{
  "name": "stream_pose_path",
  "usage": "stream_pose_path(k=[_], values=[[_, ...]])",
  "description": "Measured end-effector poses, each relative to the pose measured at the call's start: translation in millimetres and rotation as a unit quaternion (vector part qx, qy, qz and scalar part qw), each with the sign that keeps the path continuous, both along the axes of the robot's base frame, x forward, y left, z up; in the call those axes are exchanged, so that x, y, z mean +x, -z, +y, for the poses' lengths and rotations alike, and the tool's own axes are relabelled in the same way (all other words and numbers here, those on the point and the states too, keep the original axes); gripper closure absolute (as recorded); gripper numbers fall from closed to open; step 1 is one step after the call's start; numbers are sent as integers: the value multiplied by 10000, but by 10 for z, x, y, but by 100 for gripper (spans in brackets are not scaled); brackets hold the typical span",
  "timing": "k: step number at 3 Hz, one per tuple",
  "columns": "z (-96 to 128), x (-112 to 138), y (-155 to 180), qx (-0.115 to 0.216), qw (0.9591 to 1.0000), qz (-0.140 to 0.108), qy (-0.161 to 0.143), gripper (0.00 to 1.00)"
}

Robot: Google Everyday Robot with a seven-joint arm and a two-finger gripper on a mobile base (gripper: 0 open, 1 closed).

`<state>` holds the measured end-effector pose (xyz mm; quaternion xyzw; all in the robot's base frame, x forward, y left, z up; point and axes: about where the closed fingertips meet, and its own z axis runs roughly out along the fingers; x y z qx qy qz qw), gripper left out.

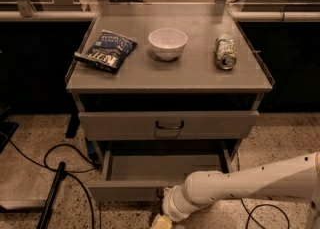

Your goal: Open middle drawer

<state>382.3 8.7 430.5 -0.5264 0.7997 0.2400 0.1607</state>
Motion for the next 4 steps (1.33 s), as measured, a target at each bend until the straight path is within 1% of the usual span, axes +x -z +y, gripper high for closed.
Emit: stream_pose_path(k=[1,2,3,4], values=[[-7,30,180,-40,9998,183,-102,0],[-7,30,173,-41,9998,187,-104,0],[-55,-229,119,1,9987,508,-49,0],[-50,-256,114,49,9986,522,-77,0]])
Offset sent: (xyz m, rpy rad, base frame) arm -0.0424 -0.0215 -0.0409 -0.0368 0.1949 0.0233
